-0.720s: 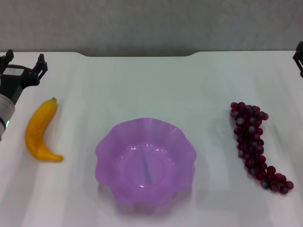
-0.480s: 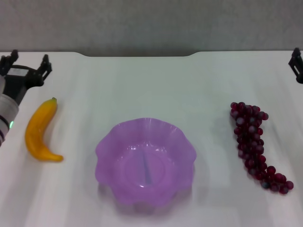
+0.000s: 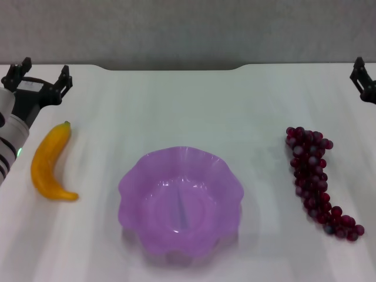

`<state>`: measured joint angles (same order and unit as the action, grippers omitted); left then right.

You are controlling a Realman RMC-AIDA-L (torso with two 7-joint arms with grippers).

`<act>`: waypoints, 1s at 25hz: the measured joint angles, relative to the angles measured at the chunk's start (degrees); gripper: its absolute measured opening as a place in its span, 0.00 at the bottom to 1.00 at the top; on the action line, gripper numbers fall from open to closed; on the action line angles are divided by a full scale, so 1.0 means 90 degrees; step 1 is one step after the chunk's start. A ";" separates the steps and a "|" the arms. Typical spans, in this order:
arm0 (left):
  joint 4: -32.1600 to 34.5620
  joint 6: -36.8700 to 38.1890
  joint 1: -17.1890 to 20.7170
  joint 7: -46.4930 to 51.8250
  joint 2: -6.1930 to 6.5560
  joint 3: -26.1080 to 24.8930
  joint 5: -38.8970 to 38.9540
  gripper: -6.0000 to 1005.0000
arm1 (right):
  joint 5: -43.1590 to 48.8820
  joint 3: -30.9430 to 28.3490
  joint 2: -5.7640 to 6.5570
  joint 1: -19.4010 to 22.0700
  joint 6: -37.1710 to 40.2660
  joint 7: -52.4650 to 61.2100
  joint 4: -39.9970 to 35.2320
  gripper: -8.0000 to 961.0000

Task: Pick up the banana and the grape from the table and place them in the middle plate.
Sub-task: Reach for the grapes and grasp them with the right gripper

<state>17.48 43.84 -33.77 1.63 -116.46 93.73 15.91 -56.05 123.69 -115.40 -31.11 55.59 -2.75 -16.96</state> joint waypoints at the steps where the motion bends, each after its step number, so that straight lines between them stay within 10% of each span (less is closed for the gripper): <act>1: 0.0000 -0.0036 -0.0002 -0.0006 0.0001 0.0001 0.0000 0.82 | 0.0019 -0.0013 0.0001 0.0000 0.0036 -0.0044 0.0000 0.86; 17: 0.0012 0.0005 -0.0043 0.0156 -0.0018 -0.0044 0.0071 0.82 | -0.0027 -0.0034 -0.0018 -0.0047 -0.0029 0.0005 -0.0162 0.86; 25: -0.0102 -0.0152 0.0142 0.0179 0.0008 -0.0028 0.0050 0.82 | 0.0015 -0.0120 0.0027 -0.0230 -0.1671 -0.0041 -0.0916 0.85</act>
<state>16.56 42.47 -32.50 3.23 -116.39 93.48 16.36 -55.91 122.61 -115.16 -33.19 40.55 -3.12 -25.21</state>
